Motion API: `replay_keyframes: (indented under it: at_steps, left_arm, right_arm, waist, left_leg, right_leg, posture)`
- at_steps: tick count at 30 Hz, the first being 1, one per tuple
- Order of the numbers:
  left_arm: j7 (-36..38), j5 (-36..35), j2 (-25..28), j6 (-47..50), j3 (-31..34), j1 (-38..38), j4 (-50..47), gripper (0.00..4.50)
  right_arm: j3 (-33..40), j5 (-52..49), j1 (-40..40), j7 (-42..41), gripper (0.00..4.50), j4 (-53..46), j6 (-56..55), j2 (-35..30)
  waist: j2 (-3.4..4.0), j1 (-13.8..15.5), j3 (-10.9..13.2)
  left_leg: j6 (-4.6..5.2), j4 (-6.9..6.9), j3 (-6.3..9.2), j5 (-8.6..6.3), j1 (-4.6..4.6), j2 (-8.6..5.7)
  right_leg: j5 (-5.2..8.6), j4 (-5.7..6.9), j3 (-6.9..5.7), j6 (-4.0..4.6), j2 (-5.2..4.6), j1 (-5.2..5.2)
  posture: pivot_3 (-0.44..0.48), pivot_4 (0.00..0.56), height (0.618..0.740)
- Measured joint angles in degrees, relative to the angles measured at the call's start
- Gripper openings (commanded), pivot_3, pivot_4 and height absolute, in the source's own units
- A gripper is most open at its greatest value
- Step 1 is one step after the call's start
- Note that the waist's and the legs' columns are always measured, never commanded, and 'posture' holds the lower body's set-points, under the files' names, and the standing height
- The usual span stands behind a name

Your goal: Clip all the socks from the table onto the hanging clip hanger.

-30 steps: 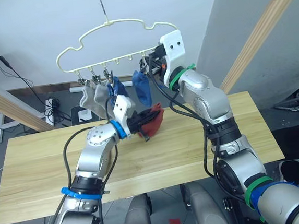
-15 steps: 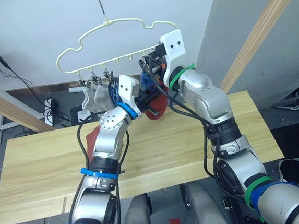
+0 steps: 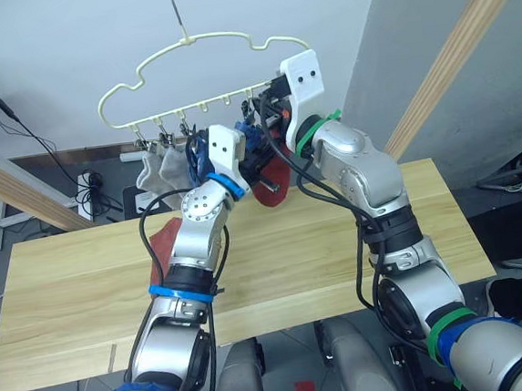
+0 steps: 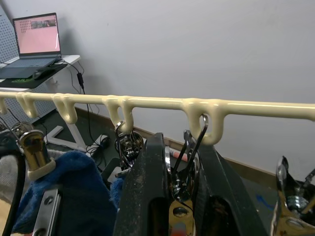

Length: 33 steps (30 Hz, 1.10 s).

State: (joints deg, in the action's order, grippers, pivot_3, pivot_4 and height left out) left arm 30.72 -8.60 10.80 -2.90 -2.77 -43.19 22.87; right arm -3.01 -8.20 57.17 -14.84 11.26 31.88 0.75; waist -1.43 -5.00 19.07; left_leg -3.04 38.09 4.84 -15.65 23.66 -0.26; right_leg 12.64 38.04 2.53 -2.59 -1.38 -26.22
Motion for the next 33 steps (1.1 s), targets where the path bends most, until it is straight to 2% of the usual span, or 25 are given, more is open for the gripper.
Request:
replay_keyframes:
  at_steps: [12,26,33]
  left_arm:
    - [0.05,-0.77,-0.15,2.51,0.91,-1.19,0.38,0.00]
    - [2.51,-6.43,-1.43,10.12,2.17,-0.85,-3.25,0.00]
    - [2.47,-6.97,-1.45,10.31,2.99,-1.18,-4.51,0.00]
  right_arm:
    - [-0.47,0.13,-0.75,-0.17,0.22,-1.29,0.25,-0.14]
    - [-2.81,2.32,-2.30,-1.20,0.22,-2.61,-2.46,-1.47]
    - [-3.45,3.00,-3.18,-1.05,2.50,-2.46,-3.30,-1.91]
  waist:
    - [0.00,-0.03,0.00]
    - [0.00,-0.03,0.00]
    - [0.00,0.05,0.00]
  left_leg:
    - [-0.01,0.00,0.01,0.00,0.00,0.00]
    - [-0.01,0.02,0.01,0.01,0.03,-0.01]
    - [-0.01,0.03,0.01,0.01,0.03,-0.01]
  right_leg:
    - [0.00,0.01,-0.01,0.00,0.00,-0.01]
    - [0.00,0.02,-0.01,0.00,0.00,-0.02]
    - [0.00,0.02,-0.01,0.00,0.00,-0.02]
  posture:
    - [-0.087,0.343,0.740]
    - [-0.085,0.341,0.740]
    - [-0.084,0.346,0.740]
